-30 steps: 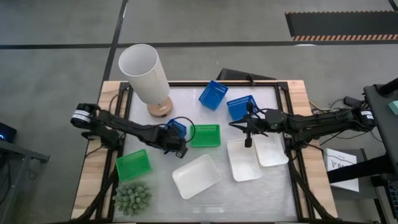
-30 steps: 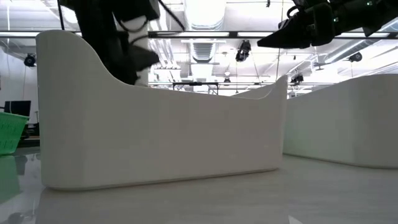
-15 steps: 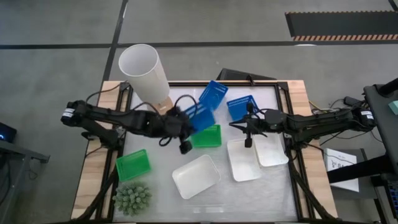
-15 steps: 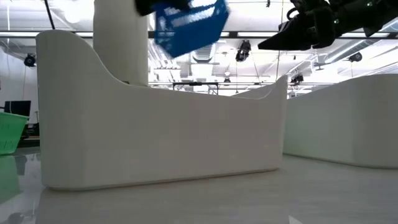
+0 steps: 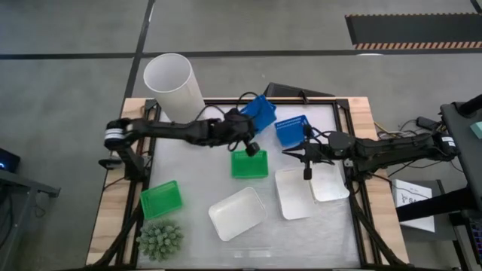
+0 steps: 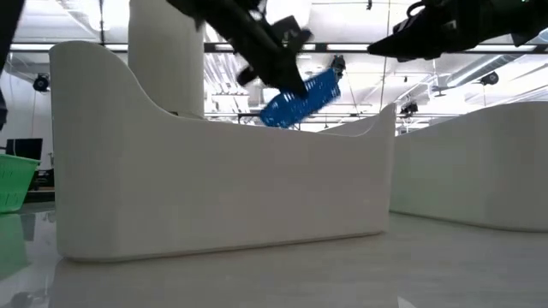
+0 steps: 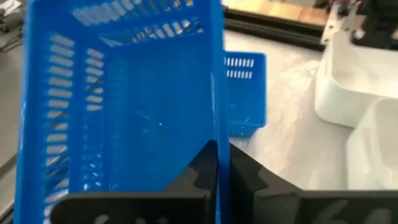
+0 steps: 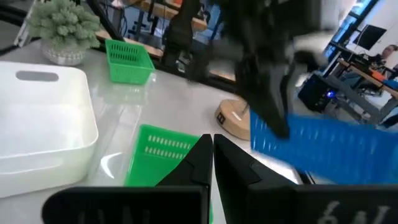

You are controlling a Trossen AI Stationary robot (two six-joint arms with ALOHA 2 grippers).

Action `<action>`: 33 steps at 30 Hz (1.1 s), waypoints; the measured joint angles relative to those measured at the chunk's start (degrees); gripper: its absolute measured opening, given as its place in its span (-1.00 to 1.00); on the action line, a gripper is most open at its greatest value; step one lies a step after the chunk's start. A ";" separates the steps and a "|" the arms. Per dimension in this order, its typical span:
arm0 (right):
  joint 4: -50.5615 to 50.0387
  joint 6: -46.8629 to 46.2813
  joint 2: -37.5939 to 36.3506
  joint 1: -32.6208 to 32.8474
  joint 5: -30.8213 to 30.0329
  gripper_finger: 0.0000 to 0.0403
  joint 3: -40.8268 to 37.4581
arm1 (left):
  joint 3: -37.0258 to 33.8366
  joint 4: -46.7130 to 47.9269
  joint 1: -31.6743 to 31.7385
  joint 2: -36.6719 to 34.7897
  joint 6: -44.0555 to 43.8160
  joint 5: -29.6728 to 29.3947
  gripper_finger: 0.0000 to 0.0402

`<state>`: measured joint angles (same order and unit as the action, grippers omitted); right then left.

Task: Stack baskets by color
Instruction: Stack the bottom blue bin on top of the top left blue bin

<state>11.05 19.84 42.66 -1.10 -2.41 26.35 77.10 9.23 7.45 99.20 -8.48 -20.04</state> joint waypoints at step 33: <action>0.31 -1.08 -0.16 -0.02 -0.14 -0.96 -0.64 | -0.48 -12.22 6.03 9.31 -1.67 -1.39 -0.70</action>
<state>11.35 18.76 42.50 -1.13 -2.55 25.71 76.61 -2.98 13.49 108.51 -10.15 -21.43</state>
